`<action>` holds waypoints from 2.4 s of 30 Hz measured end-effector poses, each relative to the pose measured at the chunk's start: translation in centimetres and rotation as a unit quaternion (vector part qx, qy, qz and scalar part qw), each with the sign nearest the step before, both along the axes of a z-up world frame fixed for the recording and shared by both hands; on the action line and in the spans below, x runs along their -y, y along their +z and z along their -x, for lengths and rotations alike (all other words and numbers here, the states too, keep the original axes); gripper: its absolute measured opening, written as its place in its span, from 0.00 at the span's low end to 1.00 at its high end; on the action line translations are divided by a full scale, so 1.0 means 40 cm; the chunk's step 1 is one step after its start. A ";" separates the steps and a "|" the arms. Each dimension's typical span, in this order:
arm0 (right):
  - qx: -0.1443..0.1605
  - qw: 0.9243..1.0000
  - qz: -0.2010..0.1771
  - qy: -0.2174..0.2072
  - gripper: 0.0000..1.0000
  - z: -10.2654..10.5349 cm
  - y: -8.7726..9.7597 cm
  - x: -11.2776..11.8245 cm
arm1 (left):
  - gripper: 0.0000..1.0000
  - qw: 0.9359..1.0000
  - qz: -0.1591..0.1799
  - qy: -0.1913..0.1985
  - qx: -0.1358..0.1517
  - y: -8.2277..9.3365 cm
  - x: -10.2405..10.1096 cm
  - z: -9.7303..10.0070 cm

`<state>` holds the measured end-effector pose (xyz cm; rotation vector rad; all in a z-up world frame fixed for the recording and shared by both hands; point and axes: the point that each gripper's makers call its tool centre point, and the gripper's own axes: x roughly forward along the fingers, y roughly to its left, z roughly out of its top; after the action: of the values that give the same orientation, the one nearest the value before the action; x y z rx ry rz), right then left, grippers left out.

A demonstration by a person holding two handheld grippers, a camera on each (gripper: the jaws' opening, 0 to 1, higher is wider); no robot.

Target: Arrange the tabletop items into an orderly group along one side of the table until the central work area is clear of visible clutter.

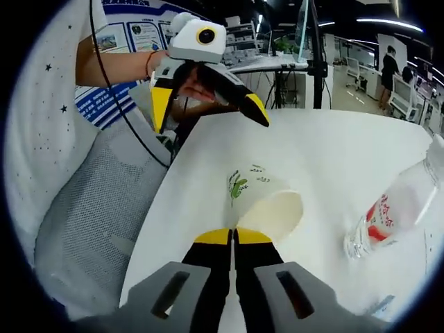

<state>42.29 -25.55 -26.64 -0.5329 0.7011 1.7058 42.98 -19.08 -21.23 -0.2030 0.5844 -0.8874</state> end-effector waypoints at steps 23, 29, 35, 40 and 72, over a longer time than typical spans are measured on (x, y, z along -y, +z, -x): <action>0.099 0.992 0.068 0.034 0.00 -0.036 0.104 0.133 | 0.75 0.999 -0.004 -0.041 0.030 0.057 0.050 0.000; 0.130 0.986 0.095 0.039 0.00 -0.081 0.121 0.173 | 0.75 0.999 -0.001 -0.036 0.030 0.057 0.042 0.011; 0.166 0.975 0.138 0.057 0.00 -0.129 0.128 0.218 | 0.75 0.999 0.003 -0.027 0.029 0.052 0.023 0.017; 0.199 0.962 0.173 0.075 0.00 -0.176 0.137 0.252 | 0.74 0.999 0.006 -0.022 0.028 0.047 0.015 0.020; 0.408 0.797 0.310 0.320 0.00 -0.358 0.083 0.283 | 0.73 0.999 0.021 0.024 0.019 0.026 -0.028 0.053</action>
<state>56.60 -36.87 -23.33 -2.0194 0.4229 1.5526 40.84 -17.95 -20.19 -0.2371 0.5238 -0.8553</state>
